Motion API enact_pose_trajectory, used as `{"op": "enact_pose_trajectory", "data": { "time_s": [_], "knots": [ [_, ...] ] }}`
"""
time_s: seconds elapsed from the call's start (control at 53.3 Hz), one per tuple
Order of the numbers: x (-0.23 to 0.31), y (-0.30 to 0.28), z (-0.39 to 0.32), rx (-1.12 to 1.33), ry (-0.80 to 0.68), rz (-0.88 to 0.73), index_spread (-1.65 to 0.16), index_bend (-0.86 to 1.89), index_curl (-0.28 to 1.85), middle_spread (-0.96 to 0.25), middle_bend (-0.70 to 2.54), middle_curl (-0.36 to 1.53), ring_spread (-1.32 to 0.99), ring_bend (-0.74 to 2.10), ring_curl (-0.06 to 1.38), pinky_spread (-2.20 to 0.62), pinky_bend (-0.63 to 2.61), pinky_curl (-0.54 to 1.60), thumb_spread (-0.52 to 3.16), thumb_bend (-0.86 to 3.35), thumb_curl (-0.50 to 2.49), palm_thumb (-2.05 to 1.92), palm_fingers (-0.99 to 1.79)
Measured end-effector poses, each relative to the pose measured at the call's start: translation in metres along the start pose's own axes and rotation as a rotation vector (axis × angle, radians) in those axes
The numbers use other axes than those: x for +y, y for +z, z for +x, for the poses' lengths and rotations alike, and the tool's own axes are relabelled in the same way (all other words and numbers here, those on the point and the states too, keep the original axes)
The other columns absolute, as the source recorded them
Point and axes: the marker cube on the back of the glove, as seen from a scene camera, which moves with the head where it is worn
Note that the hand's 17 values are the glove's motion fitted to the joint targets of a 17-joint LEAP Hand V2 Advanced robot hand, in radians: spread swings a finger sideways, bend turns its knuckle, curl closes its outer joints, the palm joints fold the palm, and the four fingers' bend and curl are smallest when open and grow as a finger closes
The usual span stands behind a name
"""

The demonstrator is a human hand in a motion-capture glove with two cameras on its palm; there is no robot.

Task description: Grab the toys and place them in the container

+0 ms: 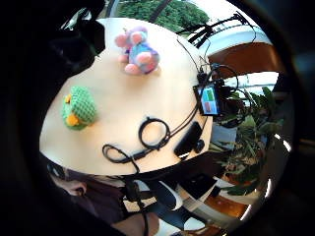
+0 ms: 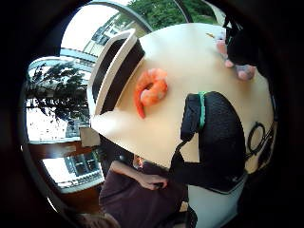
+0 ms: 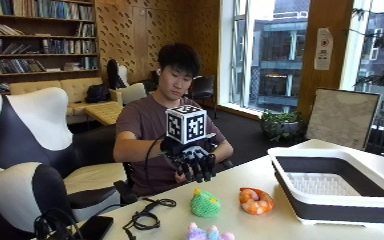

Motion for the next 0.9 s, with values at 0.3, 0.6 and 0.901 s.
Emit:
{"op": "enact_pose_trajectory", "data": {
  "time_s": [0.3,0.6,0.901],
  "knots": [
    [-0.041,-0.031,0.028,-0.026,0.109,-0.040,-0.18,0.08,0.13,-0.12,0.19,0.13,-0.17,0.49,0.17,-0.10,0.59,0.25,1.33,0.14,0.10,0.05,0.35],
    [-0.113,0.030,0.052,-0.026,0.248,-0.075,-0.19,0.03,0.10,-0.01,0.16,0.20,-0.04,0.49,0.18,0.01,0.96,0.36,1.38,0.05,0.18,-0.01,-0.16],
    [-0.135,0.109,0.070,0.012,0.320,-0.166,-0.16,0.04,0.09,0.06,0.19,0.25,0.02,0.56,0.22,0.04,1.04,0.38,1.30,0.00,0.26,0.04,-0.16]
  ]
}}
